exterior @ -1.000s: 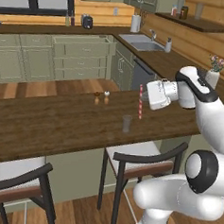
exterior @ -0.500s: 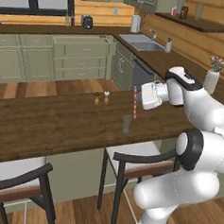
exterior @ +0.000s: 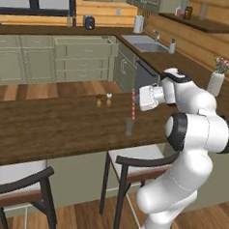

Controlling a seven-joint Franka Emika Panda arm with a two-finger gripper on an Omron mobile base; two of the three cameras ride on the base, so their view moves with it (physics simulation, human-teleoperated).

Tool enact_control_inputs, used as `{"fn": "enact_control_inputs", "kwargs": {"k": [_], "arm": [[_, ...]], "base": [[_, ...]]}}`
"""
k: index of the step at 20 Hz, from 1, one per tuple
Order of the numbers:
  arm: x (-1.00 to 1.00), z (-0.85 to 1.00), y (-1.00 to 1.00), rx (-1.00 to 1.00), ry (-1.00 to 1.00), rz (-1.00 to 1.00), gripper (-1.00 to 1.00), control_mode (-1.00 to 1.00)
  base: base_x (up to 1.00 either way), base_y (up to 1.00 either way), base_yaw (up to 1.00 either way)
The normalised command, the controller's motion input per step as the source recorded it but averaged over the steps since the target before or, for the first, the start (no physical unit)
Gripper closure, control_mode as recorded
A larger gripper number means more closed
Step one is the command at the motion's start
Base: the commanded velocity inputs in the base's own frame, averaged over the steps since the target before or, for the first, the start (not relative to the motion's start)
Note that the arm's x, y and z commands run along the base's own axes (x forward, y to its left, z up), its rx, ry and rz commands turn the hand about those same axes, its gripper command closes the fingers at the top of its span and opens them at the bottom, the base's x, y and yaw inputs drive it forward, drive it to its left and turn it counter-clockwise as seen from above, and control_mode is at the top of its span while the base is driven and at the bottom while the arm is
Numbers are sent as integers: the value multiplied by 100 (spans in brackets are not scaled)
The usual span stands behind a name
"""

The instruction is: Take a straw from the drawer in front and place it inside the glass cup on the dining counter.

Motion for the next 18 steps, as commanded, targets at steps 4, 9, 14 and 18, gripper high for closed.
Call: {"fn": "enact_control_inputs", "kwargs": {"k": [4, 9, 14, 18], "arm": [[12, -25, 0, 0, 0, 0, 100, -100], [20, -22, 0, 0, 0, 0, 100, -100], [24, -20, 0, 0, 2, 0, 100, -100], [21, -23, 0, 0, 3, 0, 100, -100]], "base": [[0, 0, 0], [0, 0, 0], [0, 0, 0], [0, 0, 0]]}}
